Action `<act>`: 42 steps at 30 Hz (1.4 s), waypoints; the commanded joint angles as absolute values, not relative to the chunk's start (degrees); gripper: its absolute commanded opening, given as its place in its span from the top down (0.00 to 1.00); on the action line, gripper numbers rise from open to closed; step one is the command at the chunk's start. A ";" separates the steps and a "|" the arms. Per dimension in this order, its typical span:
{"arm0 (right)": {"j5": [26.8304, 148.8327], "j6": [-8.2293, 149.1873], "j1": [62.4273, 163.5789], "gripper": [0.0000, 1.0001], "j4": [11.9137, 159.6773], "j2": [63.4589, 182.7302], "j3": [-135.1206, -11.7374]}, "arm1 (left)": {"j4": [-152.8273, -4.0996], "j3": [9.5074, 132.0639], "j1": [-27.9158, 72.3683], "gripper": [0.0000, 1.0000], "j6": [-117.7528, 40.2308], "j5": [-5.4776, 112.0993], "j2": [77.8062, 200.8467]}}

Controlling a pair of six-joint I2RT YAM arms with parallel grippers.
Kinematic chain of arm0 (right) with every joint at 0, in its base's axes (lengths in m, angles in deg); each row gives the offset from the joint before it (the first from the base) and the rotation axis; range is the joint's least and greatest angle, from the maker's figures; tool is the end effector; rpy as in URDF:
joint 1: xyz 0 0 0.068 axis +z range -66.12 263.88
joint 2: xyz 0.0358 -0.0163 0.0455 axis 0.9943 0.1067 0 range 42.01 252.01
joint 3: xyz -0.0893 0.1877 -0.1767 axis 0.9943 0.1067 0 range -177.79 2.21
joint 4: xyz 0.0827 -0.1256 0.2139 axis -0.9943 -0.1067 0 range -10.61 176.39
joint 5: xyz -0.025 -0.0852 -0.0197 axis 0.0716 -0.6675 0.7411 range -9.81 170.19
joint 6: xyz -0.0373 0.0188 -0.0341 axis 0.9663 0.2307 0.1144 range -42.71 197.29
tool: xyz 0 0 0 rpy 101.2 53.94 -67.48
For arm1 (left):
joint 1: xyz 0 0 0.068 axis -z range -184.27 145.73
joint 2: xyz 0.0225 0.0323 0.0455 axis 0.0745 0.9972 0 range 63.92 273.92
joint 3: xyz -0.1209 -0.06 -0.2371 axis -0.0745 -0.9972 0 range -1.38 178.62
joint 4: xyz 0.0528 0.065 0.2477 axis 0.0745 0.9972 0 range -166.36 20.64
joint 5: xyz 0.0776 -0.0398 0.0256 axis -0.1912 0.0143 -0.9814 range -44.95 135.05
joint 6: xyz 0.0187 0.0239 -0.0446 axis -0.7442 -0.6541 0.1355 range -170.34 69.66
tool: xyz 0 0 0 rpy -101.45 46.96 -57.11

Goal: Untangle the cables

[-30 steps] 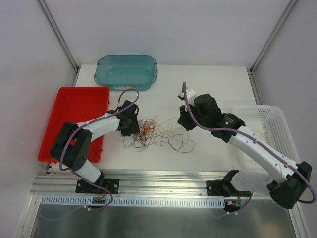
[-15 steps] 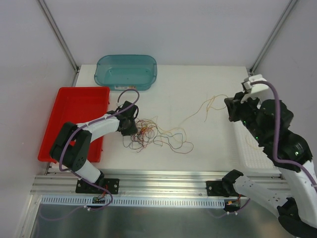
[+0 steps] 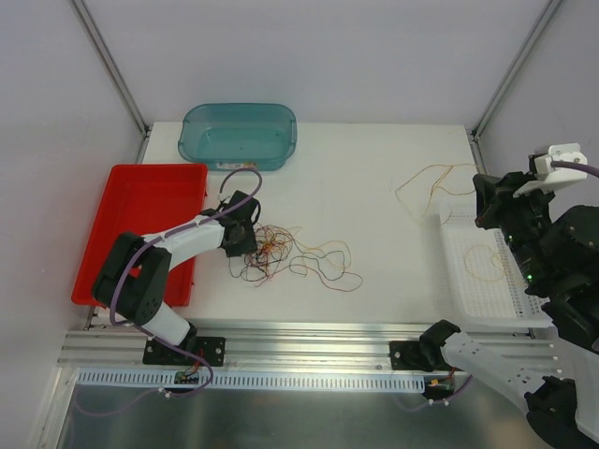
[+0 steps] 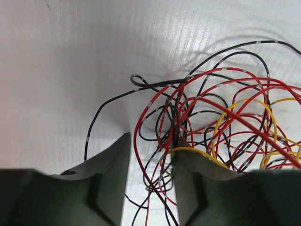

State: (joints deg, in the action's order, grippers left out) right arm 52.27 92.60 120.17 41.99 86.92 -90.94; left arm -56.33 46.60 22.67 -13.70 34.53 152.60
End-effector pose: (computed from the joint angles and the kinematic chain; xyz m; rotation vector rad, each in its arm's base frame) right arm 0.0556 0.0201 0.5297 -0.2863 1.4846 -0.0726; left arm 0.2634 -0.1266 0.1682 -0.2830 2.5943 -0.1549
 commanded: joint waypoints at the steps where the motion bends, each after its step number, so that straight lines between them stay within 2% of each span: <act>1: 49.69 93.99 119.91 0.99 41.65 88.77 -91.23 | -54.83 46.95 22.36 0.57 -14.39 35.90 148.92; 4: 49.61 93.56 119.82 0.99 43.41 89.30 -87.37 | -54.13 47.48 22.36 0.48 -15.44 37.40 145.41; 5: 49.52 93.29 119.65 0.99 44.11 89.91 -86.66 | -53.95 47.92 22.27 0.40 -16.23 37.75 144.44; 9: 50.22 91.80 118.33 0.99 44.99 91.49 -83.58 | -51.40 49.33 22.36 0.24 -17.91 39.25 138.38; 15: 57.85 88.90 114.20 0.99 44.91 93.60 -81.21 | -49.03 49.59 22.36 0.09 -20.54 42.58 129.42; 20: 69.35 84.17 114.20 0.99 47.54 94.75 -75.07 | -49.11 50.47 22.53 0.09 -20.55 52.32 123.61; 26: 78.08 78.18 115.07 0.99 54.83 95.62 -65.14 | -49.29 55.30 26.22 0.12 -16.78 56.74 122.72; 34: 74.13 73.00 121.75 0.99 58.79 97.65 -60.99 | -53.32 63.91 38.86 0.20 -12.02 52.70 127.63; 42: 72.11 71.23 125.62 0.99 60.64 97.65 -60.46 | -58.16 68.04 43.80 0.30 -9.82 49.01 135.54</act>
